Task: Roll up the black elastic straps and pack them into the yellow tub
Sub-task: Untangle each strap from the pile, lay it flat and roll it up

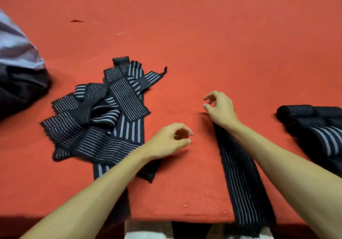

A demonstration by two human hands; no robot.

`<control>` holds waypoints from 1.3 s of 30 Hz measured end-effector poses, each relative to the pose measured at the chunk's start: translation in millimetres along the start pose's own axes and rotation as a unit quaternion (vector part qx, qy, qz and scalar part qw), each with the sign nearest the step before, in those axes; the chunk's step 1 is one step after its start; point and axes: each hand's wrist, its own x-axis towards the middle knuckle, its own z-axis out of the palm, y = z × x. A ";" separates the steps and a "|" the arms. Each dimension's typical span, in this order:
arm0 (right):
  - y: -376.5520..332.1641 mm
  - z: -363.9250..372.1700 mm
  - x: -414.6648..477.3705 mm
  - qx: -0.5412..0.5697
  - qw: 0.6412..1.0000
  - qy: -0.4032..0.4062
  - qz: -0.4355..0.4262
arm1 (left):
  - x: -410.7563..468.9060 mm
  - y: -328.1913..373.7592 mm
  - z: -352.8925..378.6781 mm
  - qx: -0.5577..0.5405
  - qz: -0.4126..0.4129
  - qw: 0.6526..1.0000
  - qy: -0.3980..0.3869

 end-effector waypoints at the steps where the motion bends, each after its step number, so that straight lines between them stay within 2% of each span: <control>1: -14.7 6.0 1.5 0.014 1.000 -0.020 -0.011 | -6.2 -3.5 -18.6 0.028 0.002 0.999 0.019; 4: -52.9 29.5 7.5 0.039 0.995 -0.089 -0.020 | -18.5 -20.2 -64.0 0.074 -0.013 0.992 0.103; 6: -69.0 47.5 10.1 0.043 0.986 -0.163 -0.021 | -21.2 -38.7 -81.2 0.102 -0.030 0.983 0.148; 9: -91.5 81.2 11.1 0.014 0.965 -0.259 -0.050 | -27.2 -74.0 -88.7 0.133 -0.042 0.975 0.172; 11: -103.8 105.2 16.0 0.003 0.967 -0.250 -0.047 | -30.7 -92.6 -84.1 0.121 -0.032 0.969 0.214; 15: -120.1 151.8 31.0 -0.010 0.984 -0.178 0.005 | -33.8 -100.3 -77.5 0.073 -0.018 0.956 0.285; 18: -127.1 161.1 37.0 0.001 0.984 -0.172 0.049 | -36.6 -97.1 -81.1 0.014 -0.035 0.943 0.331; 22: -133.0 147.4 42.8 0.092 0.979 -0.166 0.079 | -37.6 -94.2 -84.4 -0.046 -0.066 0.927 0.366; 25: -133.6 125.5 39.0 0.230 0.946 -0.213 0.080 | -30.4 -83.1 -86.1 -0.086 -0.149 0.918 0.356; 27: -134.6 103.2 33.6 0.308 0.916 -0.246 0.079 | -22.0 -70.4 -87.7 -0.202 -0.198 0.896 0.343; 30: -131.9 72.2 25.2 0.358 0.884 -0.297 0.049 | -12.5 -39.2 -93.9 -0.466 -0.184 0.803 0.323; 31: -127.9 61.5 21.3 0.361 0.876 -0.316 0.038 | -10.1 -28.7 -95.3 -0.501 -0.175 0.783 0.325; 32: -122.8 50.1 17.7 0.365 0.869 -0.333 0.032 | -7.5 -18.4 -95.1 -0.497 -0.172 0.784 0.330; 35: -108.6 19.0 8.6 0.376 0.856 -0.354 0.028 | -4.0 -2.3 -85.3 -0.431 -0.175 0.825 0.322; 39: -79.3 -29.8 -7.0 0.353 0.849 -0.393 0.038 | -11.0 27.2 -52.7 -0.352 -0.195 0.894 0.198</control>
